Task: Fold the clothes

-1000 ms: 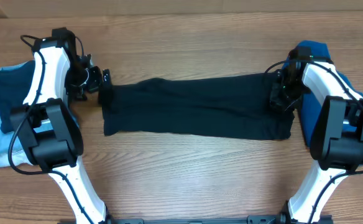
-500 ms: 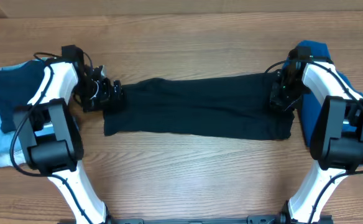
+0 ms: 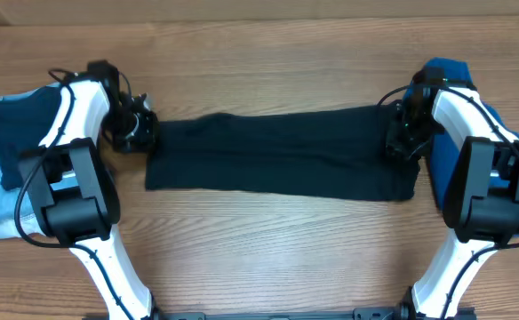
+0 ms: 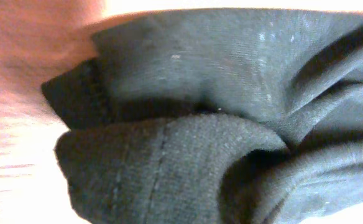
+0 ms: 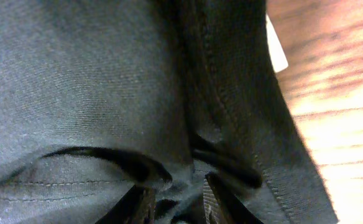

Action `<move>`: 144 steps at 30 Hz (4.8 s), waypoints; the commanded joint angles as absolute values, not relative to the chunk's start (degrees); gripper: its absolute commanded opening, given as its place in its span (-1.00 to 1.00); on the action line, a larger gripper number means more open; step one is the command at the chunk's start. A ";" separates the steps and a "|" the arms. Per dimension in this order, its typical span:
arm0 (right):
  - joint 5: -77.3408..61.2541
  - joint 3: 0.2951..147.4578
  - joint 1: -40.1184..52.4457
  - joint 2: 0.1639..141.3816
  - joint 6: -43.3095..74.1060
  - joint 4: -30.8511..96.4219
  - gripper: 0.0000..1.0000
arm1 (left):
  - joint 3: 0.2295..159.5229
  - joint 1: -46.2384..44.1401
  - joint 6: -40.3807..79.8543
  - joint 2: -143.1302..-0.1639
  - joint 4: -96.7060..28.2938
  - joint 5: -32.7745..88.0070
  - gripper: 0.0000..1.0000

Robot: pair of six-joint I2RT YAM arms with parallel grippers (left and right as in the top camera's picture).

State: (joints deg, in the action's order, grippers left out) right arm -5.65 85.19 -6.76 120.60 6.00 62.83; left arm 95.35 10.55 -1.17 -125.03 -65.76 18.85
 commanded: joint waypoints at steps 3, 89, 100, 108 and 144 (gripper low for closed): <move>-7.97 91.68 -7.94 115.09 5.96 65.47 -0.31 | 106.10 12.29 -1.08 -124.90 -69.89 4.89 -0.92; -22.85 79.70 -5.93 112.75 2.33 56.21 0.86 | 107.04 -17.26 17.89 -122.56 -52.88 3.90 -0.43; -31.22 77.08 -2.96 122.30 2.31 49.41 0.93 | 107.04 -17.39 16.23 -122.56 -54.19 3.86 -0.42; -27.16 77.08 6.02 122.63 3.44 46.41 0.36 | 107.04 -17.37 15.16 -122.56 -55.18 3.86 -0.41; -8.36 103.96 25.56 115.04 13.80 60.16 -0.92 | 107.04 -9.93 11.09 -121.47 -66.00 -1.87 -0.50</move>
